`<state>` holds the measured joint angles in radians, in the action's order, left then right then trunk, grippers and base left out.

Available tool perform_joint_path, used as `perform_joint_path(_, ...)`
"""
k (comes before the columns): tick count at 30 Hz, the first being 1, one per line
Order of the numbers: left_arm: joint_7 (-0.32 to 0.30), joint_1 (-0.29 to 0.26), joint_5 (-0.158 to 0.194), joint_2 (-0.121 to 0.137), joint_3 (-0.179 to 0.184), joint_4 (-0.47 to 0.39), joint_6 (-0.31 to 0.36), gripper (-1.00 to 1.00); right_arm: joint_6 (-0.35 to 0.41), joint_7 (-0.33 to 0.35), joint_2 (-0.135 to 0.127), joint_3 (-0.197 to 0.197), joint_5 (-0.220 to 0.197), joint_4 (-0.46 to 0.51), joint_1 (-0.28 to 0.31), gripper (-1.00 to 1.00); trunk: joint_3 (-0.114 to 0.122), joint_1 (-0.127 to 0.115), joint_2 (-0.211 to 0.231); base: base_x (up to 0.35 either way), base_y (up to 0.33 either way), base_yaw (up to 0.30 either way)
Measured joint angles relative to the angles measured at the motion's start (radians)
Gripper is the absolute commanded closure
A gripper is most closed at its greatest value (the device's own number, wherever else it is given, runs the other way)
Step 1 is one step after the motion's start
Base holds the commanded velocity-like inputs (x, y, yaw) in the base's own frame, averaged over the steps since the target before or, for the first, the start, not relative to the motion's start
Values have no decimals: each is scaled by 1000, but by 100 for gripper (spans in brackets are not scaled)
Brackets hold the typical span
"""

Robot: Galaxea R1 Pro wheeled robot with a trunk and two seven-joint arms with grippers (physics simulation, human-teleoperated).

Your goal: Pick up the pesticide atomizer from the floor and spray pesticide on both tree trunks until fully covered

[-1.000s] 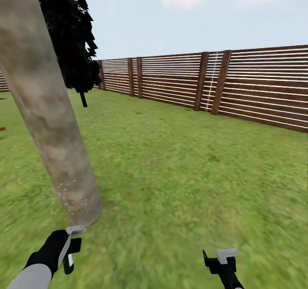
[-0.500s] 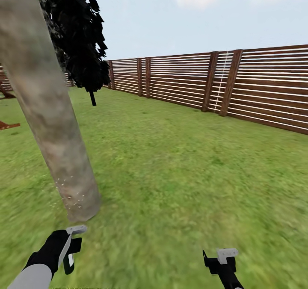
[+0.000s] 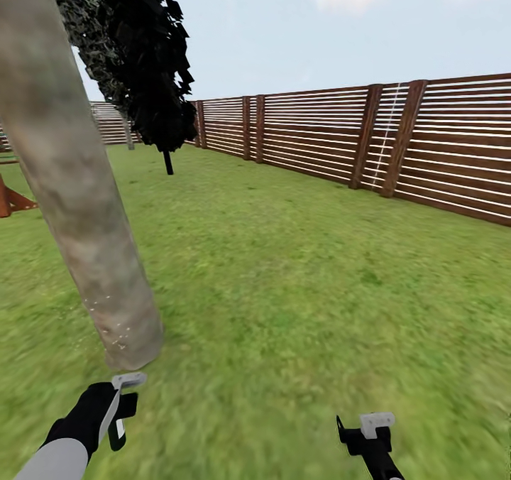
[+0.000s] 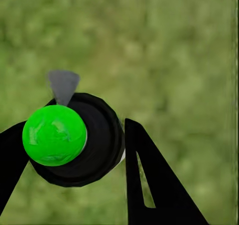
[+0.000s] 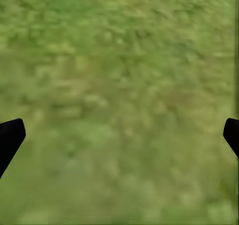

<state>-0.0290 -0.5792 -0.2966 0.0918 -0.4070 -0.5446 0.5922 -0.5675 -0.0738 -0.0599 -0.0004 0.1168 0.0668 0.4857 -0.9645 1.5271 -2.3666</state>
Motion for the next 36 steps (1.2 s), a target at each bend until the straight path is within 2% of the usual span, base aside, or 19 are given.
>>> perform_joint_path(7,0,0,-1,1,0,0,0,100,0,0,0,0,0,0,0,-100,0,0,0,171,-251,73)
perform_joint_path(36,0,0,-1,1,0,0,0,100,0,0,0,1,0,0,0,-100,0,0,0,164,-252,274)
